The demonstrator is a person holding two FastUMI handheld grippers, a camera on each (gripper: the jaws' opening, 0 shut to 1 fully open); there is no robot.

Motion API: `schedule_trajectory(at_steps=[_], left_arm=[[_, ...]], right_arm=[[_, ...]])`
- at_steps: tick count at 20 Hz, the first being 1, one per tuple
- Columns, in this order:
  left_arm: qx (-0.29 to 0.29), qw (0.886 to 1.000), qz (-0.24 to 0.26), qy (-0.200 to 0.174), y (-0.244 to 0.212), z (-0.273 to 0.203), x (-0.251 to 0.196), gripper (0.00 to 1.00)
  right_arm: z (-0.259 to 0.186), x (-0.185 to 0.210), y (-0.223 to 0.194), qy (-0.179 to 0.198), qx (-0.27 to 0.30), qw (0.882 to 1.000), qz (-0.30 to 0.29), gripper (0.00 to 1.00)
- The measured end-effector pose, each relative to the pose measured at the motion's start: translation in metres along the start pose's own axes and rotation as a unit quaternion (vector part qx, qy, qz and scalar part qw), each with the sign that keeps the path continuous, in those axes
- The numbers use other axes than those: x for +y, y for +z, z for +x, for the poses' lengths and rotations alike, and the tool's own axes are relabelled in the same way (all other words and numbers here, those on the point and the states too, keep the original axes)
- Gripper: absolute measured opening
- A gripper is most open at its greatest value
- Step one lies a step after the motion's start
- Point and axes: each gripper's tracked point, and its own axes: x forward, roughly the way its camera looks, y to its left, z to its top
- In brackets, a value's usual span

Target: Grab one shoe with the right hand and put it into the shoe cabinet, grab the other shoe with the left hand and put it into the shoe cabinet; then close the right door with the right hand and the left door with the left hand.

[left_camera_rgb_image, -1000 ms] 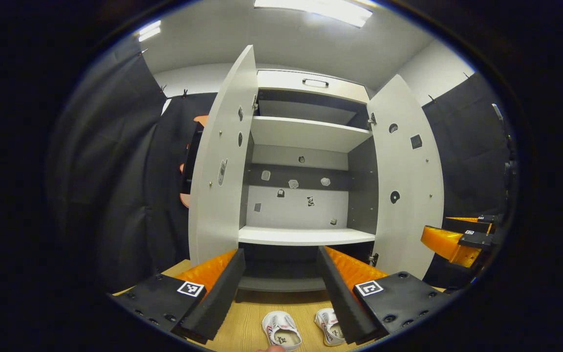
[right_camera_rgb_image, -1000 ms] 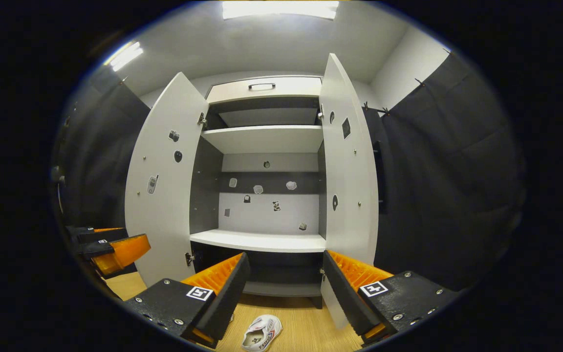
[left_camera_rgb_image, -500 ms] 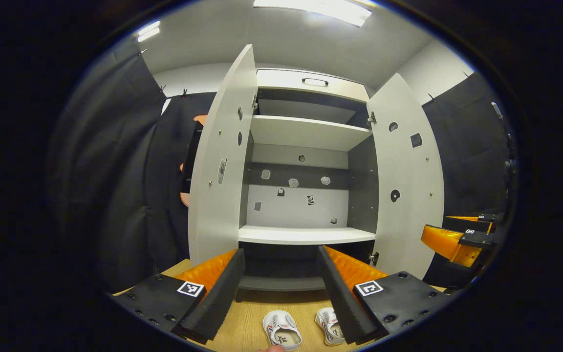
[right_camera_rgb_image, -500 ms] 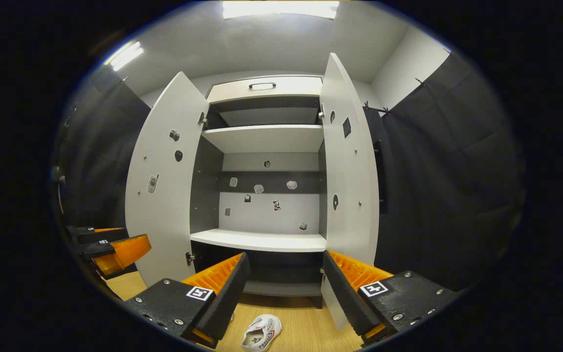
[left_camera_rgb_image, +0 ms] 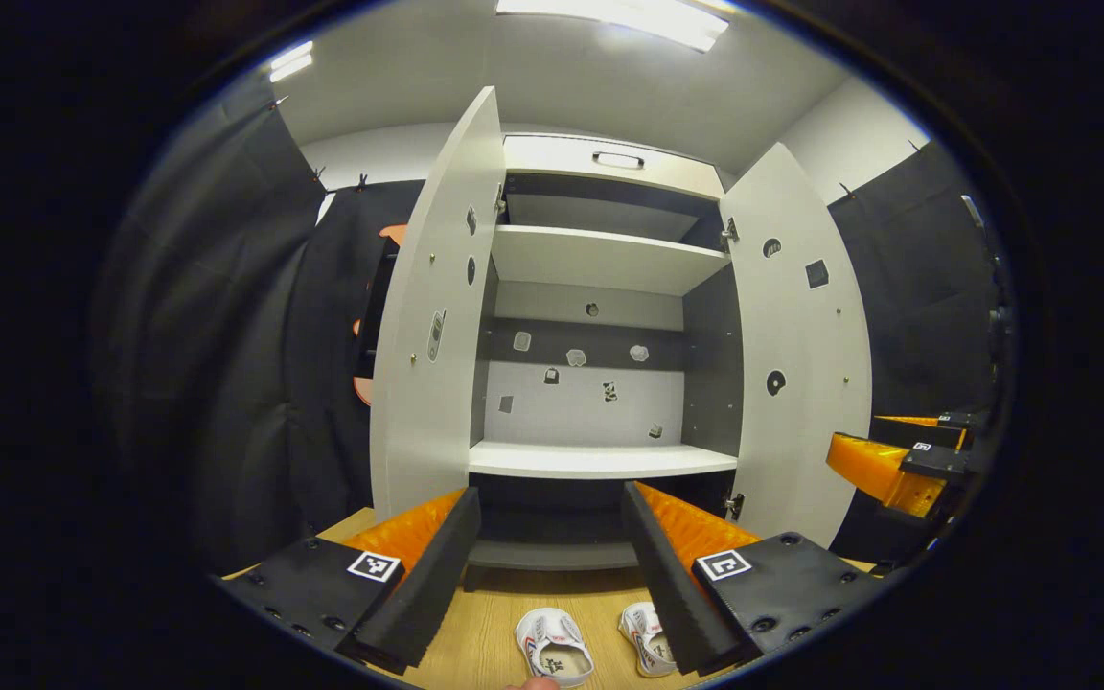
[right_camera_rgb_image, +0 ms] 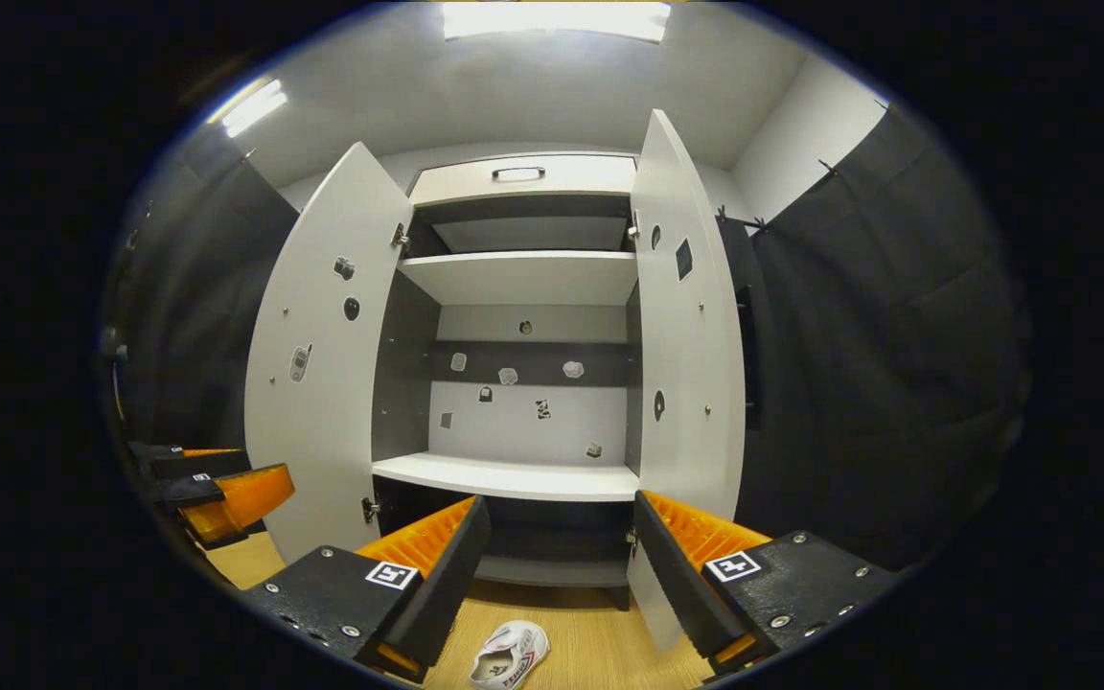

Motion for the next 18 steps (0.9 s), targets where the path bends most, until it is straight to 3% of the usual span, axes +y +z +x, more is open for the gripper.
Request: schedule_trajectory(at_steps=[9, 15, 18], left_arm=[[-0.001, 1.0, 0.002, 0.006, 0.001, -0.003, 0.005, 0.96], [-0.001, 1.0, 0.002, 0.006, -0.001, -0.005, 0.005, 0.96], [0.005, 1.0, -0.005, 0.01, -0.007, -0.008, 0.008, 0.96]], right_arm=[[0.026, 0.006, -0.001, 0.016, 0.011, 1.0, 0.004, 0.93], [0.058, 0.009, -0.055, 0.028, 0.066, 0.997, 0.022, 0.93], [0.074, 0.009, -0.103, 0.027, 0.106, 0.994, 0.01, 0.93]])
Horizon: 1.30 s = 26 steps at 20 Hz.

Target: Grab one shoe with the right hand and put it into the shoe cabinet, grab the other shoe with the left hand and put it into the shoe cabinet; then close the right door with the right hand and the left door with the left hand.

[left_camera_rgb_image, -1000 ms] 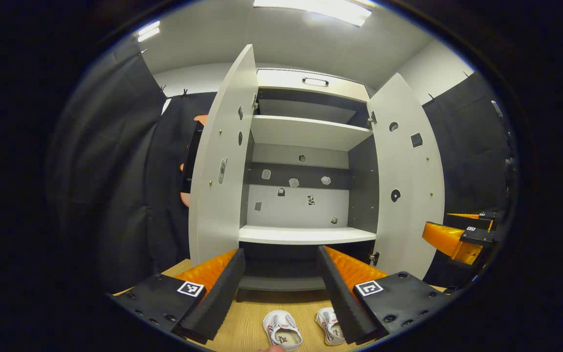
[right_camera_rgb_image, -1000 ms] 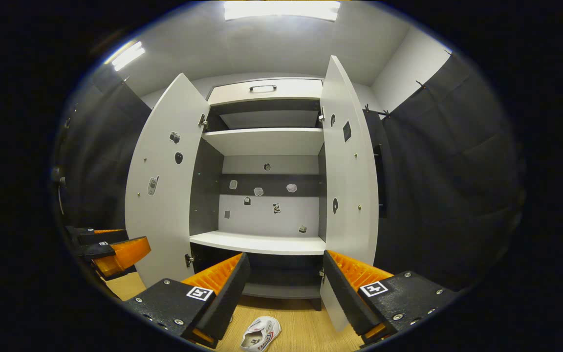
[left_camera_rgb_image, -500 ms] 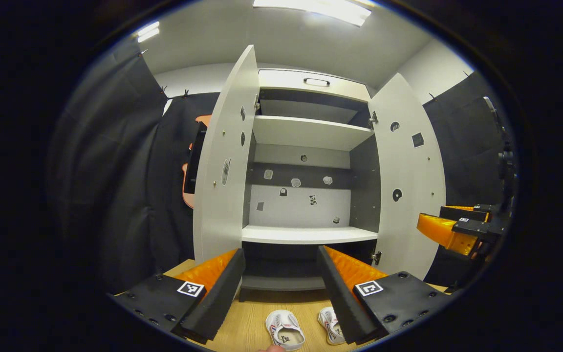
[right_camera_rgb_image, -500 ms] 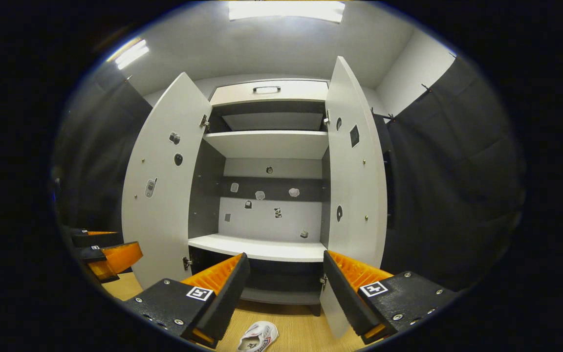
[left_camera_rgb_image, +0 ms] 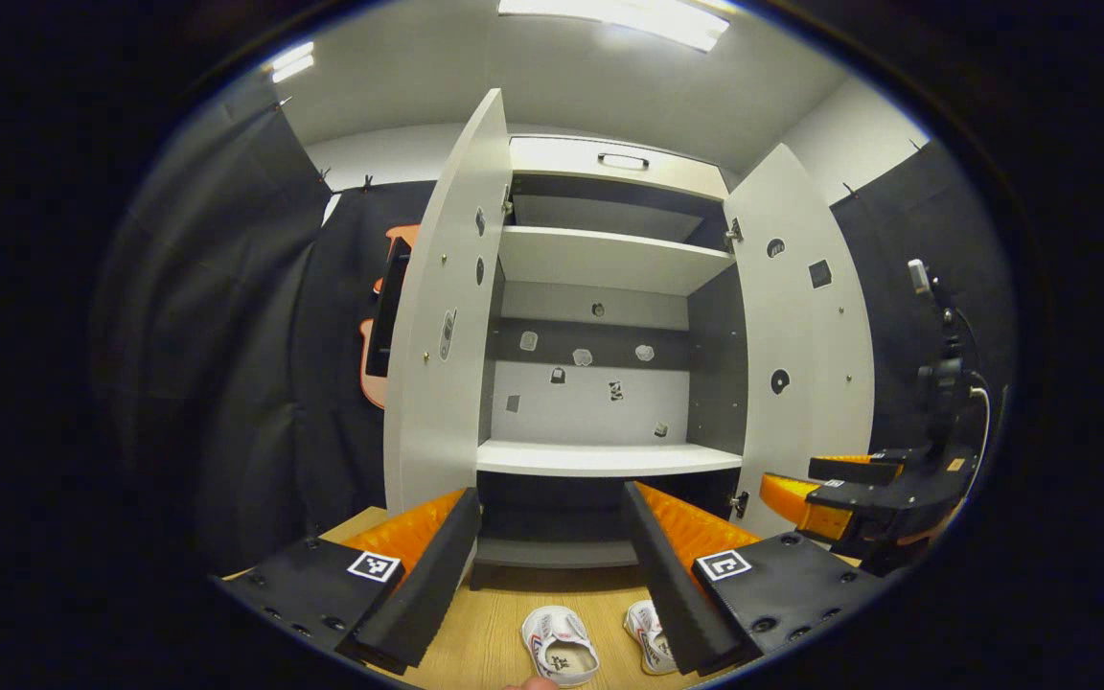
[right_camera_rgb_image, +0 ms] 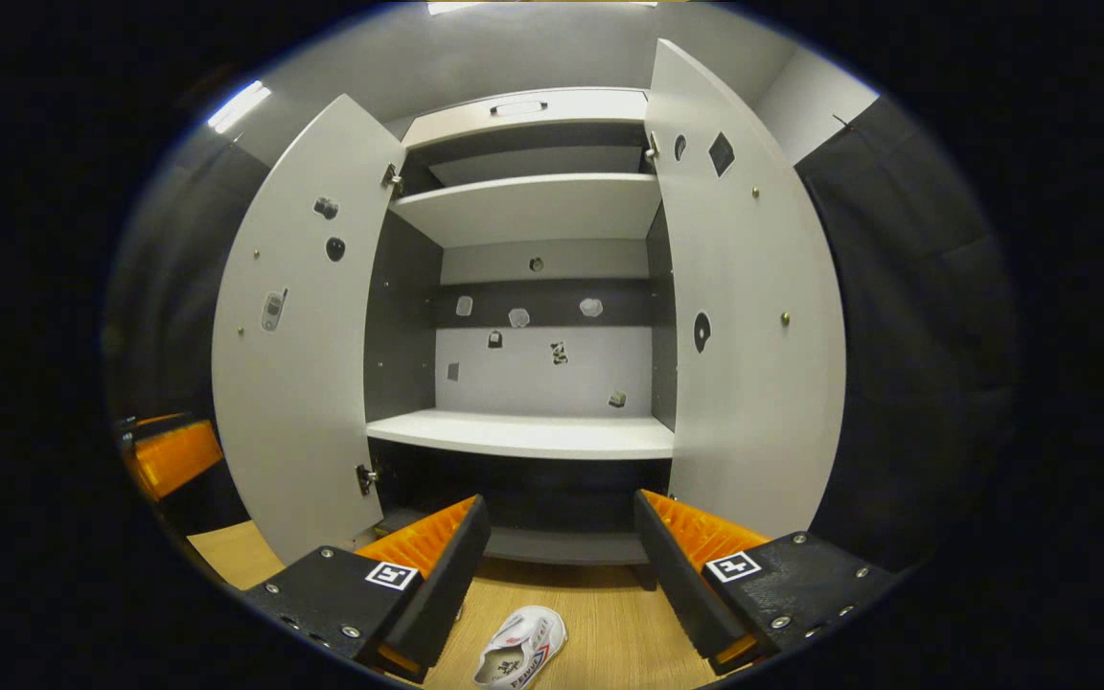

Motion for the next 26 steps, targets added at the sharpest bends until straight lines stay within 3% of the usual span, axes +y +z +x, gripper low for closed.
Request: schedule_trajectory(at_steps=[5, 8, 12, 19, 22, 26], left_arm=[[0.005, 1.0, -0.006, 0.014, -0.007, -0.004, 0.009, 0.96], [0.004, 1.0, -0.01, 0.025, -0.009, -0.006, 0.018, 0.96], [0.002, 0.999, -0.013, 0.04, -0.009, -0.007, 0.03, 0.99], [0.008, 0.999, -0.011, 0.045, -0.012, -0.007, 0.038, 0.96], [0.006, 0.999, -0.005, 0.045, -0.011, -0.008, 0.04, 0.96], [0.01, 0.999, -0.005, 0.048, -0.012, -0.01, 0.043, 0.96]], right_arm=[[0.034, 0.006, -0.108, 0.0, 0.097, 0.995, -0.008, 0.94], [0.045, 0.011, -0.184, 0.0, 0.175, 0.985, -0.002, 0.94], [0.032, 0.018, -0.252, 0.004, 0.252, 0.968, -0.011, 0.94], [0.039, 0.018, -0.321, -0.009, 0.328, 0.943, -0.05, 0.93], [0.054, 0.016, -0.333, -0.015, 0.336, 0.941, -0.038, 0.92], [0.072, 0.008, -0.343, -0.024, 0.346, 0.938, -0.009, 0.83]])
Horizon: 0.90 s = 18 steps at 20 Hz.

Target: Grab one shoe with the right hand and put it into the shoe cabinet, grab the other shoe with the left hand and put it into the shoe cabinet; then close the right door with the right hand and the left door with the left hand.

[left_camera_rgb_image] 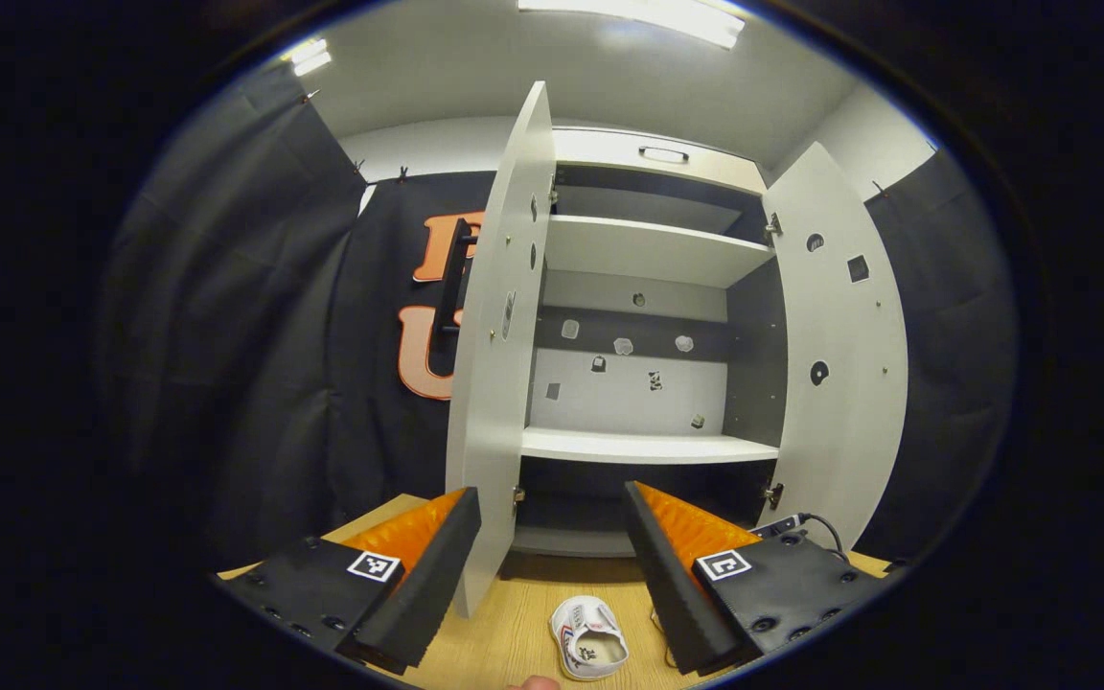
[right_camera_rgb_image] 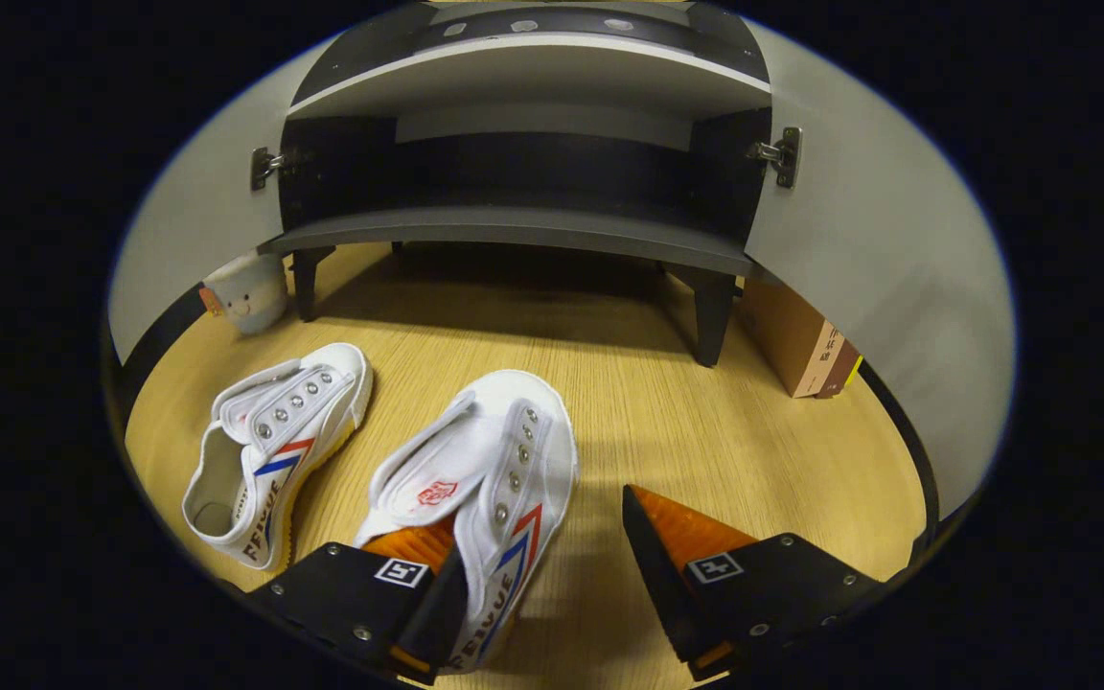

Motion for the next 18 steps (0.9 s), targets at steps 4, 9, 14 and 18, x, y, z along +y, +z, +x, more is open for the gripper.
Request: schedule_trajectory(at_steps=[4, 9, 14, 18], left_arm=[[-0.001, 1.0, 0.006, 0.004, 0.001, 0.0, 0.003, 0.99], [-0.001, 1.0, 0.008, 0.003, 0.003, 0.0, 0.0, 0.96], [-0.004, 1.0, 0.01, 0.001, 0.003, 0.002, -0.002, 0.96], [-0.002, 1.0, 0.007, -0.007, 0.0, 0.006, -0.008, 0.96]], right_arm=[[0.004, 0.011, 0.003, 0.024, -0.012, 1.0, -0.011, 0.57], [0.008, -0.005, 0.005, -0.014, -0.02, 0.999, -0.02, 0.04], [-0.009, -0.009, 0.009, -0.003, -0.025, 1.0, 0.001, 0.01], [-0.056, -0.007, 0.021, 0.004, -0.054, 0.998, 0.043, 0.01]])
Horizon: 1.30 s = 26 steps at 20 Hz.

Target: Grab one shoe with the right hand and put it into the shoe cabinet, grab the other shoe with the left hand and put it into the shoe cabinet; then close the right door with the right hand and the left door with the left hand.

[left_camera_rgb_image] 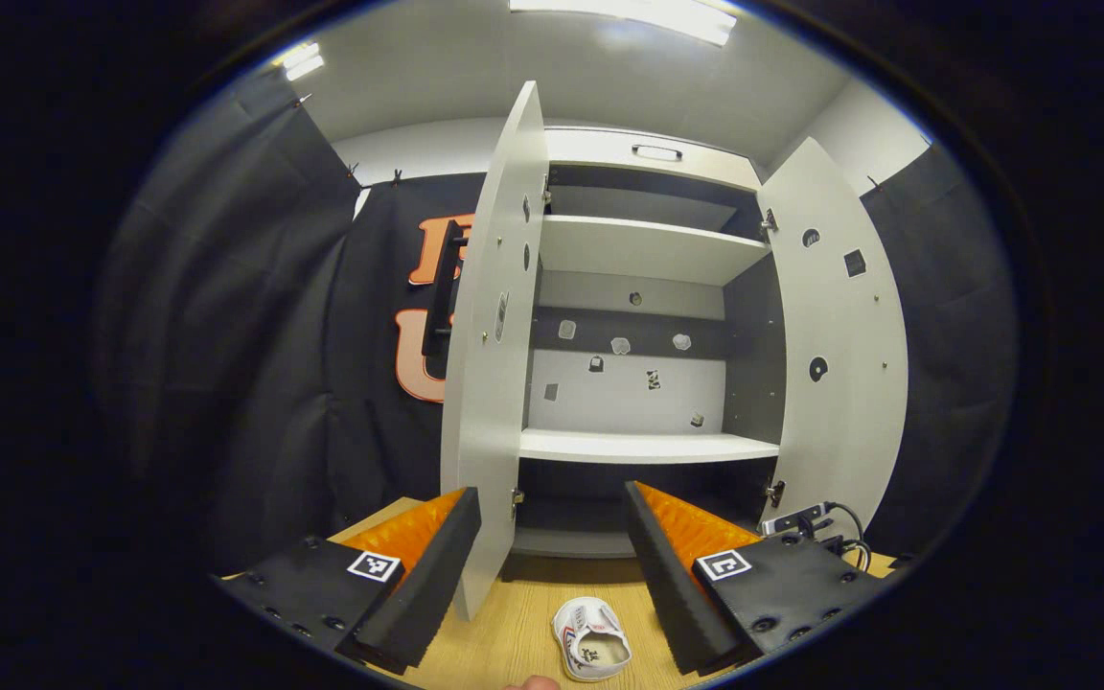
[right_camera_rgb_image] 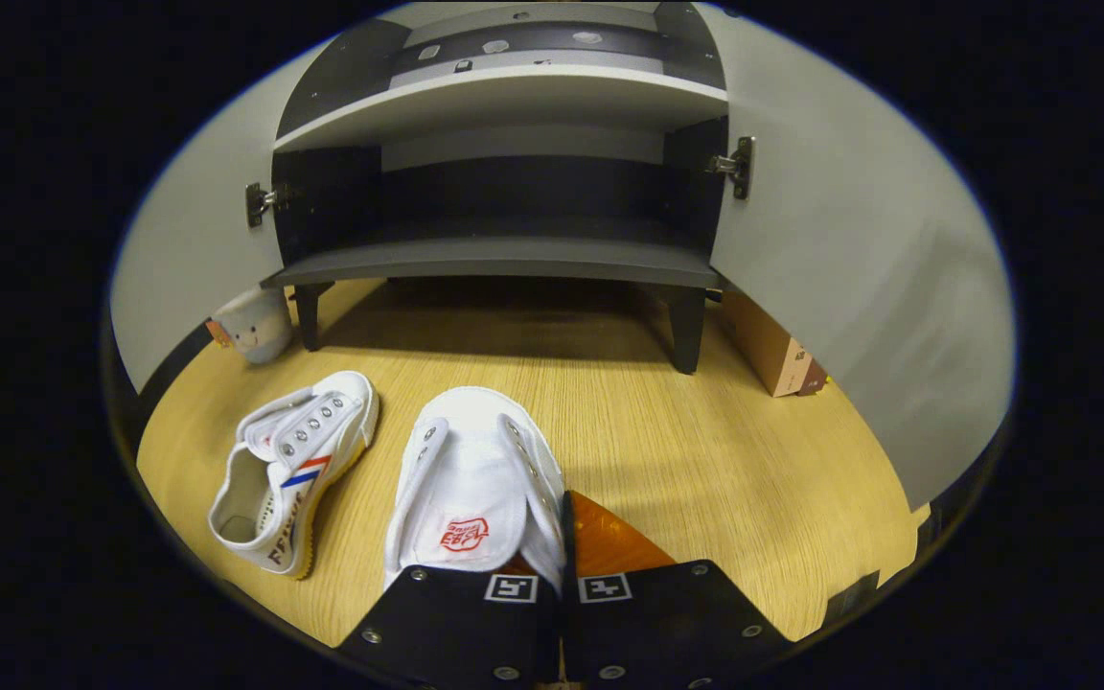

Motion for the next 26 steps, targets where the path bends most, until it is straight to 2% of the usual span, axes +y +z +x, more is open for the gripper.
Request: schedule_trajectory(at_steps=[4, 8, 11, 12, 13, 15, 19, 23, 26], left_arm=[[0.001, 1.0, -0.004, -0.014, -0.003, 0.005, -0.009, 0.96], [0.002, 1.0, -0.008, -0.027, -0.007, 0.01, -0.018, 0.96], [0.001, 0.999, -0.014, -0.037, -0.008, 0.012, -0.025, 0.96], [-0.001, 0.999, -0.013, -0.04, -0.007, 0.012, -0.027, 0.94], [-0.005, 0.999, -0.013, -0.041, -0.004, 0.011, -0.028, 0.96], [-0.009, 0.999, -0.014, -0.041, -0.003, 0.008, -0.026, 0.99], [0.0, 0.999, -0.027, -0.032, -0.008, 0.006, -0.019, 0.96], [0.002, 0.999, -0.032, -0.012, -0.008, 0.005, 0.0, 0.96], [0.003, 0.999, -0.041, -0.008, -0.007, 0.006, 0.004, 0.96]], right_arm=[[-0.059, 0.014, 0.042, 0.017, -0.059, 0.998, 0.033, 0.01], [-0.113, 0.032, 0.126, 0.036, -0.149, 0.988, 0.022, 0.01], [-0.128, 0.047, 0.199, 0.07, -0.197, 0.977, 0.041, 0.01], [-0.128, 0.051, 0.224, 0.07, -0.208, 0.975, 0.043, 0.01], [-0.129, 0.051, 0.234, 0.064, -0.219, 0.973, 0.041, 0.01], [-0.125, 0.046, 0.288, 0.044, -0.239, 0.97, 0.026, 0.01], [-0.089, 0.041, 0.361, 0.004, -0.258, 0.966, -0.003, 0.01], [-0.019, 0.024, 0.414, -0.039, -0.225, 0.974, 0.006, 0.01], [0.033, 0.01, 0.431, -0.067, -0.188, 0.98, 0.008, 0.01]])
